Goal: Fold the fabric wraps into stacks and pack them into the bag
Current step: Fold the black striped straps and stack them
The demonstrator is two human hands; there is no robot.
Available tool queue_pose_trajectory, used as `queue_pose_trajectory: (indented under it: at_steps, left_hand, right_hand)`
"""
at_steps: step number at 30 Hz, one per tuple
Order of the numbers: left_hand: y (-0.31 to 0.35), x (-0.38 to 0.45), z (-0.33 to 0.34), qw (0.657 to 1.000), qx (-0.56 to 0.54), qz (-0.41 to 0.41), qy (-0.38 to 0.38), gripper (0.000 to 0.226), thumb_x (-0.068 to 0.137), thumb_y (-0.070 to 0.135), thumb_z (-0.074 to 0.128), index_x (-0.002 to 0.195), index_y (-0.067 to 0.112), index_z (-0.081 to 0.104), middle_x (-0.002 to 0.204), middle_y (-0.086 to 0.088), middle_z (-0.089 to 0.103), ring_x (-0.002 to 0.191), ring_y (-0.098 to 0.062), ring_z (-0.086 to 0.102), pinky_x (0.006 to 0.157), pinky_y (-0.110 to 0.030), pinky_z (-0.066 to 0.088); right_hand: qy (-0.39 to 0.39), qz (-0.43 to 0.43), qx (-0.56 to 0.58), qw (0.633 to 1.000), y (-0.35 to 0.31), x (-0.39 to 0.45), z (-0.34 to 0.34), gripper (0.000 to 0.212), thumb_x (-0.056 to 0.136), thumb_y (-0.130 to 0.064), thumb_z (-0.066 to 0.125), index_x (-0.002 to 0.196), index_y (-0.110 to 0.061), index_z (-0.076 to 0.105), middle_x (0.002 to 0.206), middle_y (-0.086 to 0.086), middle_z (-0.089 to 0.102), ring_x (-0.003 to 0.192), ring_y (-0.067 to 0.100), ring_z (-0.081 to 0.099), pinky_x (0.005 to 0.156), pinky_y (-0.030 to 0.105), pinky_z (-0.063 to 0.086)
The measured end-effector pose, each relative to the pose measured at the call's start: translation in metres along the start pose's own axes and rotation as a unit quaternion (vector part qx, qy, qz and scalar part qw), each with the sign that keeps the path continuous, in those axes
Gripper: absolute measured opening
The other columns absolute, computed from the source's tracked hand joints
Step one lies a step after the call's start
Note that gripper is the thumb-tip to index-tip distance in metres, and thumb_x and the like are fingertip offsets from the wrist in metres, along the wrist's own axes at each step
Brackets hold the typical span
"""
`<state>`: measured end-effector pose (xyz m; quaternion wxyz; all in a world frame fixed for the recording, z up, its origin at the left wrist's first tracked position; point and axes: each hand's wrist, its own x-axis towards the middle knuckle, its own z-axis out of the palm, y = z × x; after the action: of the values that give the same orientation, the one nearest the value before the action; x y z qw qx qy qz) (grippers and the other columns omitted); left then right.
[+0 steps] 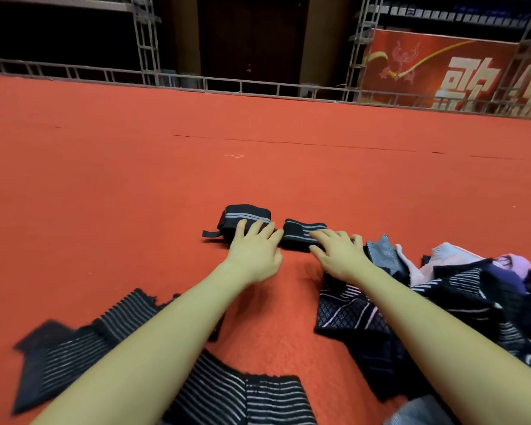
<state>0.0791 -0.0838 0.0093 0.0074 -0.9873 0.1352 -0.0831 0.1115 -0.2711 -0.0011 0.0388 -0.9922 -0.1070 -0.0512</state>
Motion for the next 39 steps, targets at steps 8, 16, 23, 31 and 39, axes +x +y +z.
queue_pose_trajectory:
  at_steps: [8, 16, 23, 31, 39]
  left_hand:
    - [-0.004, -0.081, -0.015, 0.999, -0.014, -0.039, -0.004, 0.049, 0.101, 0.037, 0.03, 0.147, 0.021, 0.028, 0.157, 0.001, 0.021, 0.143, -0.021, 0.018, 0.112, -0.043, 0.008]
    - [-0.003, -0.179, 0.018, 0.993, -0.087, -0.059, -0.043, 0.041, 0.1, 0.041, 0.033, 0.135, 0.024, 0.048, 0.148, 0.007, 0.038, 0.136, -0.02, 0.026, 0.108, -0.044, 0.011]
    - [0.007, -0.24, 0.038, 0.987, -0.138, -0.045, 0.067, 0.033, 0.097, 0.043, 0.042, 0.122, 0.026, 0.055, 0.137, 0.01, 0.042, 0.13, -0.014, 0.028, 0.096, -0.031, 0.009]
    - [0.022, -0.265, 0.041, 0.987, -0.112, -0.048, 0.105, 0.03, 0.092, 0.045, 0.051, 0.095, 0.017, 0.061, 0.109, 0.002, 0.049, 0.111, -0.021, 0.041, 0.092, -0.034, 0.018]
    - [0.033, -0.268, 0.037, 0.988, 0.009, -0.079, 0.134, 0.047, 0.081, 0.053, 0.049, 0.066, 0.01, 0.061, 0.085, -0.008, 0.06, 0.083, -0.032, 0.056, 0.075, -0.041, 0.027]
  right_hand:
    - [0.025, -0.03, 0.059, 0.998, -0.044, -0.054, -0.02, 0.038, 0.099, -0.036, 0.039, 0.135, -0.029, 0.047, 0.141, -0.002, 0.046, 0.127, 0.024, 0.038, 0.102, 0.04, 0.023]
    - [-0.024, -0.124, 0.08, 0.989, -0.093, -0.162, 0.017, 0.038, 0.095, -0.051, 0.042, 0.124, -0.031, 0.056, 0.129, -0.01, 0.053, 0.122, 0.017, 0.037, 0.097, 0.035, 0.017]
    - [0.033, -0.159, 0.181, 0.97, -0.099, -0.22, 0.041, 0.074, 0.065, -0.078, 0.033, 0.115, -0.028, 0.051, 0.111, -0.014, 0.049, 0.106, 0.009, 0.042, 0.084, 0.027, 0.016]
    - [0.117, -0.241, 0.052, 0.962, -0.094, -0.234, 0.051, 0.053, 0.086, -0.058, 0.034, 0.101, -0.021, 0.068, 0.094, -0.007, 0.066, 0.083, 0.017, 0.06, 0.082, 0.033, 0.02]
    - [0.243, -0.152, 0.083, 0.955, -0.094, -0.229, 0.046, 0.029, 0.086, -0.031, 0.04, 0.078, -0.017, 0.064, 0.07, -0.005, 0.062, 0.063, 0.02, 0.06, 0.07, 0.034, 0.021]
